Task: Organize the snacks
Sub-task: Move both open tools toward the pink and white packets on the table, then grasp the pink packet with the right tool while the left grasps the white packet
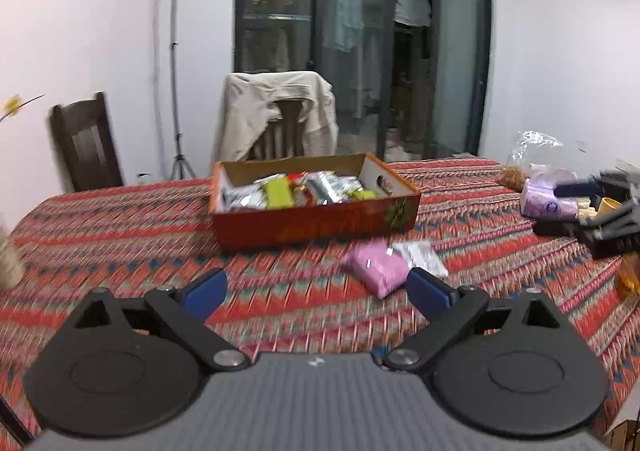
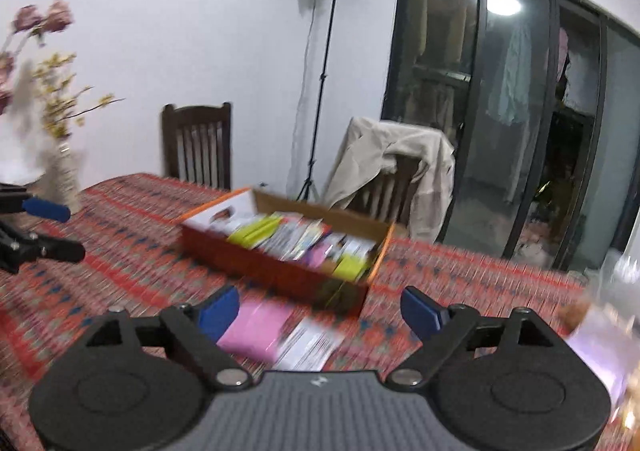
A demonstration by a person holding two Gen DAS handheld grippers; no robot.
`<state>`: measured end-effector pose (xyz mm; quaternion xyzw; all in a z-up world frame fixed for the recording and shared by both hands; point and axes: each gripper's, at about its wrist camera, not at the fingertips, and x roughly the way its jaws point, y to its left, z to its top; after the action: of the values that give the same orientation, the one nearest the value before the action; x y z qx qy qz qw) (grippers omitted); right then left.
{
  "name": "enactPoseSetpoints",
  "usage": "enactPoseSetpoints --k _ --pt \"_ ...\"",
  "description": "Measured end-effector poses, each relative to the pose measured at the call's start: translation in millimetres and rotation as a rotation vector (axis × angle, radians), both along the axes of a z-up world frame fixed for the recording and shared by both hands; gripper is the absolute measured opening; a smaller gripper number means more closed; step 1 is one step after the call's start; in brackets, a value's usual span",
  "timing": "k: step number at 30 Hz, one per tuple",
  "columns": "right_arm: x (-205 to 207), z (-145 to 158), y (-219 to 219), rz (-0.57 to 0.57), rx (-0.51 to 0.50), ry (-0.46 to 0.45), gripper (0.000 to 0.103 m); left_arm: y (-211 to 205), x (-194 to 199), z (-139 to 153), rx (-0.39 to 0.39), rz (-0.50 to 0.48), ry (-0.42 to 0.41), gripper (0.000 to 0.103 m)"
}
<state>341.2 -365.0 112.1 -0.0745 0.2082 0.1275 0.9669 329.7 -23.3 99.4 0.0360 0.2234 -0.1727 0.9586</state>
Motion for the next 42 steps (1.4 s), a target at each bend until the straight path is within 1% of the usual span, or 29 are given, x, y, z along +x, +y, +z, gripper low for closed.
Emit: enactPoseSetpoints --k 2,3,5,7,9,12,16,20,23,25,29,32,35,38,39,40,41,42 --pt "-25.7 -16.3 4.3 0.016 0.019 0.028 0.093 5.9 -25.1 -12.5 -0.012 0.037 0.001 0.099" --pt "-37.1 -26.3 7.3 0.027 0.023 0.057 0.093 11.2 -38.1 -19.8 -0.032 0.058 0.012 0.100" --pt "-53.5 -41.9 14.4 0.029 0.019 0.100 0.093 20.1 -56.0 -32.1 -0.078 0.084 0.050 0.100" --pt "-68.9 -57.8 21.4 0.030 0.031 0.148 0.093 28.8 -67.5 -43.8 -0.115 0.114 0.106 0.100" --pt "-82.0 -70.2 27.0 0.057 0.056 0.191 0.093 32.0 -70.8 -49.0 -0.109 0.133 0.131 0.100" --pt "-89.6 -83.6 32.7 0.071 0.081 0.231 0.093 35.1 -70.9 -48.7 -0.091 0.166 0.132 0.100" --pt "-95.0 -86.4 36.4 0.055 0.063 0.221 0.093 35.7 -72.7 -46.6 -0.094 0.163 0.114 0.100" --pt "-91.5 -80.2 35.8 0.060 0.103 0.206 0.093 33.3 -69.1 -49.3 -0.091 0.155 0.118 0.100" --pt "-81.4 -79.5 36.7 0.054 0.102 0.201 0.093 32.8 -61.4 -53.7 -0.090 0.163 0.132 0.100" --pt "-68.4 -81.6 40.3 0.061 0.109 0.193 0.093 33.6 -55.1 -56.9 -0.095 0.183 0.142 0.100" --pt "-18.5 -85.8 52.5 0.072 0.109 0.173 0.093 40.9 -40.3 -62.6 -0.112 0.257 0.159 0.100" --pt "43.0 -90.5 62.9 0.074 0.122 0.179 0.092 49.6 -29.3 -65.8 -0.132 0.310 0.177 0.100" --pt "99.9 -100.3 78.2 0.070 0.086 0.210 0.089 52.9 -16.5 -67.8 -0.125 0.351 0.187 0.100" --pt "139.5 -110.4 90.3 0.049 0.029 0.229 0.089 46.1 -4.0 -67.4 -0.108 0.352 0.186 0.100" --pt "153.6 -115.7 92.2 0.046 0.023 0.251 0.088 41.8 1.2 -67.3 -0.103 0.348 0.189 0.100" --pt "161.9 -120.7 92.6 0.047 0.027 0.266 0.084 37.3 5.1 -67.1 -0.100 0.343 0.191 0.100" --pt "170.5 -125.8 91.3 0.052 0.038 0.287 0.067 31.6 10.4 -66.7 -0.095 0.333 0.192 0.099" --pt "173.4 -128.7 90.3 0.052 0.034 0.301 0.061 25.1 14.8 -67.1 -0.088 0.322 0.191 0.099"
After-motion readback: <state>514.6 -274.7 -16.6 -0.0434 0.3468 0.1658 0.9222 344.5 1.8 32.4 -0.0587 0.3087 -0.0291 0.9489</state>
